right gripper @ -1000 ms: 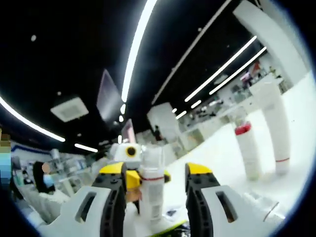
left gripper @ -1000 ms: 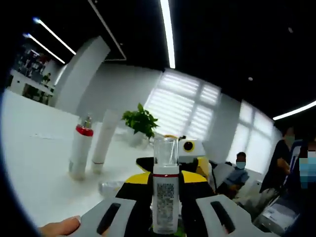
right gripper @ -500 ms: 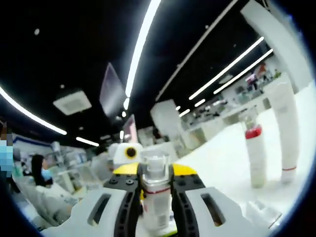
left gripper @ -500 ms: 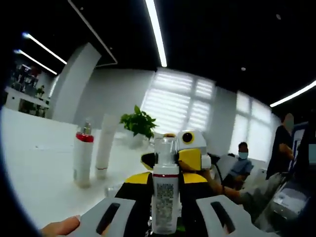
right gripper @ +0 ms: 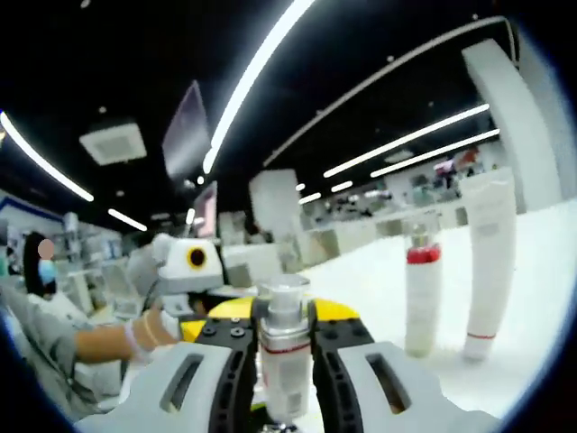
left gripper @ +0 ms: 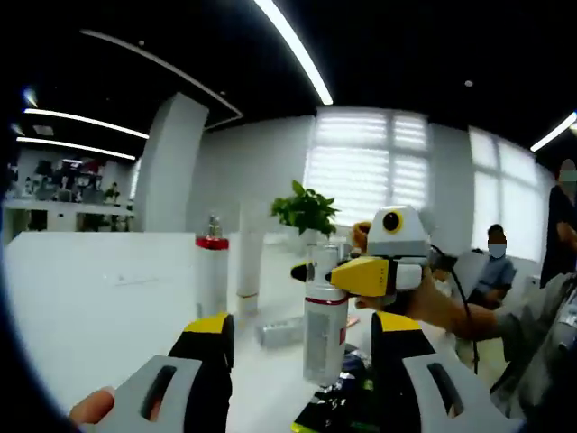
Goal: Arrange the skincare products in the storage area until every visible bottle or jar stands upright without overlapping.
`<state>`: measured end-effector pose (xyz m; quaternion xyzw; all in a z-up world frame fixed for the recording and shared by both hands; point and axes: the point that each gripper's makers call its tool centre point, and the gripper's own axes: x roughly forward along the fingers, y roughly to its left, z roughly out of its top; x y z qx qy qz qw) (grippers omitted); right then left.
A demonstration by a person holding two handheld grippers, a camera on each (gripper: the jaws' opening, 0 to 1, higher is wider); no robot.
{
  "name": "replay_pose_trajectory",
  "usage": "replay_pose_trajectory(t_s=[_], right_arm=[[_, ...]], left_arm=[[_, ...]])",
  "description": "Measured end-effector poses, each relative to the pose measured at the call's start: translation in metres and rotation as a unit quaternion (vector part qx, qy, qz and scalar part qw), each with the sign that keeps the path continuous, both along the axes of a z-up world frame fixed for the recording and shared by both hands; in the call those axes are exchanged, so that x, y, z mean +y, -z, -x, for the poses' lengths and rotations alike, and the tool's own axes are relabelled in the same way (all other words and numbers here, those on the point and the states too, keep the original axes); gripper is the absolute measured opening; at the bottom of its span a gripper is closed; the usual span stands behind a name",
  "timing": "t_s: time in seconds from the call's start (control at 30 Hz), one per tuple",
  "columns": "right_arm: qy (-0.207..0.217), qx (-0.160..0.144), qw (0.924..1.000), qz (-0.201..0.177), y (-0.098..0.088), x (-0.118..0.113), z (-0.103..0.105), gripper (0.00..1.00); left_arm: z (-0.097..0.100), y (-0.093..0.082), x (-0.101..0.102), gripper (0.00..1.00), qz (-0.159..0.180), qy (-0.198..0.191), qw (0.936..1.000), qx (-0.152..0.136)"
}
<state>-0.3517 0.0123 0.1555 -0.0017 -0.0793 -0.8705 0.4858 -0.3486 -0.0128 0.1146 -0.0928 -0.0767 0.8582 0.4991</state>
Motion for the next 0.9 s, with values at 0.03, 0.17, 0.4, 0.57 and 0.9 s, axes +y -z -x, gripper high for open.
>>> replay_pose_trajectory(t_s=[0.03, 0.17, 0.4, 0.57, 0.9], right_arm=[[0.008, 0.006, 0.9999, -0.002, 0.0, 0.004, 0.002, 0.2], [0.015, 0.017, 0.9997, -0.013, 0.002, 0.011, 0.003, 0.2], [0.026, 0.026, 0.9984, -0.043, 0.01, 0.009, 0.008, 0.2], [0.038, 0.032, 0.9965, -0.067, 0.022, 0.004, 0.012, 0.2], [0.082, 0.052, 0.9943, -0.043, 0.024, 0.015, 0.025, 0.2]], left_arm=[[0.001, 0.002, -0.001, 0.65, 0.004, -0.006, 1.0, -0.002], [0.006, 0.016, -0.006, 0.7, 0.045, -0.027, 0.9986, -0.002], [0.031, 0.03, -0.027, 0.99, 0.125, -0.118, 0.9837, 0.053], [0.024, 0.034, -0.021, 1.0, 0.12, -0.112, 0.9843, 0.065], [0.023, 0.037, -0.007, 1.0, 0.104, -0.104, 0.988, 0.048]])
